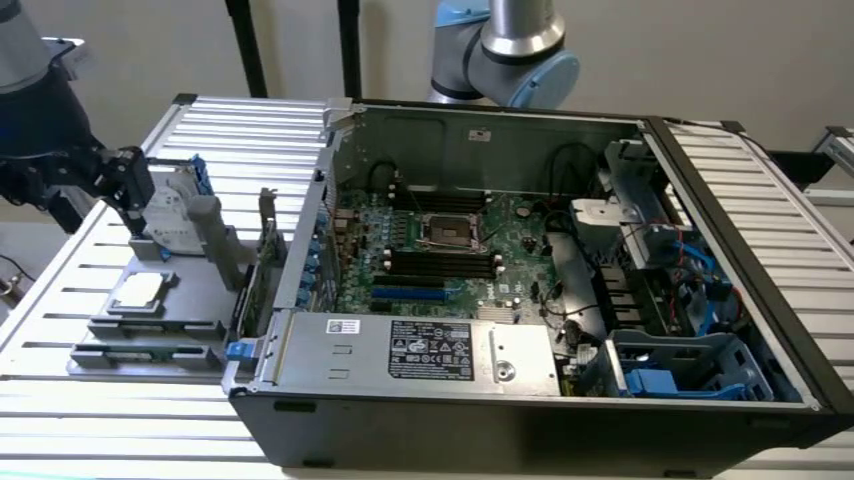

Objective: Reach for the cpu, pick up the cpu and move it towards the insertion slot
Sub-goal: 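Pick up the cpu and move it towards the insertion slot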

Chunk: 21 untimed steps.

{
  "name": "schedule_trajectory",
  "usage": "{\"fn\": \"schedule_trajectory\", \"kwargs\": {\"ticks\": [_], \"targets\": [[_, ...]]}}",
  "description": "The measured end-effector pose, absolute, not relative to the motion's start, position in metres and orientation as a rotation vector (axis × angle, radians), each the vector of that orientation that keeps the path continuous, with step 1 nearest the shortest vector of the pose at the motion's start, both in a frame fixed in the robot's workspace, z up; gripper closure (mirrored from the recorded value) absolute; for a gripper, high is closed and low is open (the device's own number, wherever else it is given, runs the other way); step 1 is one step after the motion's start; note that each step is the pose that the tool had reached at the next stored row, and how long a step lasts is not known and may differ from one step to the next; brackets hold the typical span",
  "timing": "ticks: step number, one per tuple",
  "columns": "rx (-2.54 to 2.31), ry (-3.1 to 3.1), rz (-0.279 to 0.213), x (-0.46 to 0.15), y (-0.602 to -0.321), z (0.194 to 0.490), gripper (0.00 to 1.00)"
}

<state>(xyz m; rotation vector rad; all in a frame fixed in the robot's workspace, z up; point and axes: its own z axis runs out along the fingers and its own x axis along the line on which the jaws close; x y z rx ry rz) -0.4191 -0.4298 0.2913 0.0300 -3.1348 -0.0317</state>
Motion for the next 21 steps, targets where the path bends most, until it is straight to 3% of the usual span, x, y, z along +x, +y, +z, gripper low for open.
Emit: {"fn": "schedule_trajectory", "kwargs": {"ticks": [21], "targets": [[0.03, -3.135, -0.032, -0.424, -0.439, 0.253, 0.29]]}}
